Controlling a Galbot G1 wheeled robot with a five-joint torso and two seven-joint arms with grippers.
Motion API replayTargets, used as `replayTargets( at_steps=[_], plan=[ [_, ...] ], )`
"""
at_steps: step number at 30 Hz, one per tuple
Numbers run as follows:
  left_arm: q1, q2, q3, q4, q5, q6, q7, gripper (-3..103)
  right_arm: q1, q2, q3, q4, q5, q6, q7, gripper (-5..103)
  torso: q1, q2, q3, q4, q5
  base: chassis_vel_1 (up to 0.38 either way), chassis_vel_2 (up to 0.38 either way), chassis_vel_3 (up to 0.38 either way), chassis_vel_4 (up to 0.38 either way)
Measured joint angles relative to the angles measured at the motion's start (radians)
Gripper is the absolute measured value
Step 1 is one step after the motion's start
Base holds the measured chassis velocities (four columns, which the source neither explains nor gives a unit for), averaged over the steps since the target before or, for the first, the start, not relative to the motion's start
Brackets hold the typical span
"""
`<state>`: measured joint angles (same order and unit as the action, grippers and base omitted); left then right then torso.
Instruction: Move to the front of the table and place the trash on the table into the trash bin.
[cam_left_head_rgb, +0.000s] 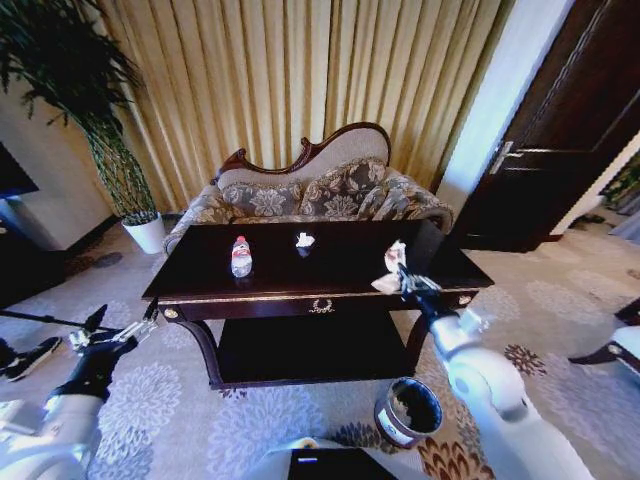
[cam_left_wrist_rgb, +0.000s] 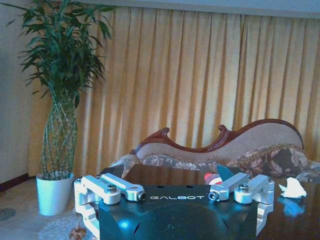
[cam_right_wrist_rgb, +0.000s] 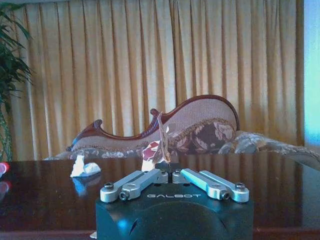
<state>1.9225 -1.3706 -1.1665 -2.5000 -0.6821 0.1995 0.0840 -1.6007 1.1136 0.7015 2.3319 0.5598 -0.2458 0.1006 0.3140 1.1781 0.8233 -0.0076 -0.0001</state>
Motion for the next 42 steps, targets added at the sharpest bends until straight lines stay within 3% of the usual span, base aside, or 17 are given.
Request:
replayTargets(
  at_steps=[15,24,26,34,36,39,42],
  plan=[
    [-0.004,0.033,-0.015,0.0,-0.013,0.026,0.019,100,-0.067,0.071,-0.025,0.071,-0.08,0.0,0.003,0,0.0,0.0,0.0,0.0001,0.0001,0.034,-0.031,-0.031,0.034],
    [-0.001,0.02,-0.019,0.0,-0.01,0.02,0.023,100,-0.038,0.072,-0.034,-0.013,-0.112,0.012,0.005,0,-0.001,0.0,0.0,0.0001,-0.0001,0.165,-0.155,-0.164,0.161],
    [0.002,0.014,-0.018,0.0,0.0,0.019,0.027,100,-0.02,0.072,-0.034,-0.125,-0.157,0.012,0.003,0,-0.001,0.001,0.0,0.0001,0.0,0.03,-0.051,-0.022,0.028],
    [0.002,0.01,-0.019,0.0,0.009,0.019,0.036,100,0.043,0.077,-0.063,-0.428,-0.141,-0.056,-0.008,0,0.001,-0.001,0.001,0.0003,0.0003,-0.015,0.009,0.01,-0.01],
    [-0.001,0.006,-0.02,0.0,0.009,0.018,0.036,100,0.092,0.085,-0.076,-0.587,-0.186,-0.044,-0.012,0,0.001,-0.001,0.001,-0.0001,0.0004,-0.053,0.042,0.031,-0.027],
    [-0.001,0.004,-0.019,0.0,0.009,0.018,0.037,100,0.109,0.086,-0.078,-0.626,-0.194,-0.04,-0.013,0,0.001,-0.001,0.001,-0.0002,0.0006,-0.018,0.011,0.007,-0.009],
    [-0.004,-0.008,-0.016,0.0,0.01,0.017,0.04,100,0.23,0.097,-0.091,-0.905,-0.225,-0.01,-0.012,0,0.0,0.0,0.0,0.0003,0.0003,0.0,0.0,0.0,0.0]
  ],
)
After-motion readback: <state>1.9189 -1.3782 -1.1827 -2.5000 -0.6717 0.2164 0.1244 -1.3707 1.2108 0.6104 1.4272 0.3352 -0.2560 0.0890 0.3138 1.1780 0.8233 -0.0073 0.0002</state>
